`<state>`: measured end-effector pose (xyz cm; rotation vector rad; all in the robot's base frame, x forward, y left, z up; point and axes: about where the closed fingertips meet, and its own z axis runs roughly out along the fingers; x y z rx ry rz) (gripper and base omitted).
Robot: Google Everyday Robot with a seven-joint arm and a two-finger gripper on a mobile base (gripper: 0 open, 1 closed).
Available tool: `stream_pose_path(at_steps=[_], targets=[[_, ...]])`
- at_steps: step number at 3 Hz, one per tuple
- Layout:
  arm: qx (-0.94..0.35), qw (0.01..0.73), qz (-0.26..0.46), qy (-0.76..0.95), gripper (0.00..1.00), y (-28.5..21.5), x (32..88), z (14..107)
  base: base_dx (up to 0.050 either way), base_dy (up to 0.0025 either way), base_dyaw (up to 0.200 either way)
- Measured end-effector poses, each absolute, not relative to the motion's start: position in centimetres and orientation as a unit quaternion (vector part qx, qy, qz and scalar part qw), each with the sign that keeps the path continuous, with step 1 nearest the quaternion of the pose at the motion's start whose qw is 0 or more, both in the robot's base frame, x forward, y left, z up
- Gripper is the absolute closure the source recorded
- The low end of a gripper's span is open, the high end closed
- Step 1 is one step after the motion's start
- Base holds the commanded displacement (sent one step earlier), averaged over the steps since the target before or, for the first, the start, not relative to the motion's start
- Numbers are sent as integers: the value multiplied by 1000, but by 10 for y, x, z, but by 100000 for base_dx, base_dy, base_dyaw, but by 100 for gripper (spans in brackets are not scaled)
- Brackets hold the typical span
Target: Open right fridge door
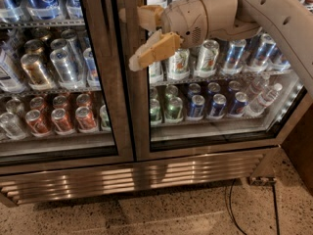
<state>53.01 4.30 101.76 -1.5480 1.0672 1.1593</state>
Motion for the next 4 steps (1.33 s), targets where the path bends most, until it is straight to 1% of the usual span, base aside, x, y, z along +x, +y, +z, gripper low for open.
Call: stream_pose_path(at_steps=[1, 2, 3, 4], targets=[[-626, 450, 469, 432, 42, 43, 530, 1018, 0, 0, 0], [-626, 450, 469, 431, 53, 43, 530, 1018, 0, 0, 0], [-626, 450, 469, 431, 54, 43, 530, 1018, 0, 0, 0], [-626, 450, 469, 431, 72, 43, 530, 1018, 0, 0, 0]])
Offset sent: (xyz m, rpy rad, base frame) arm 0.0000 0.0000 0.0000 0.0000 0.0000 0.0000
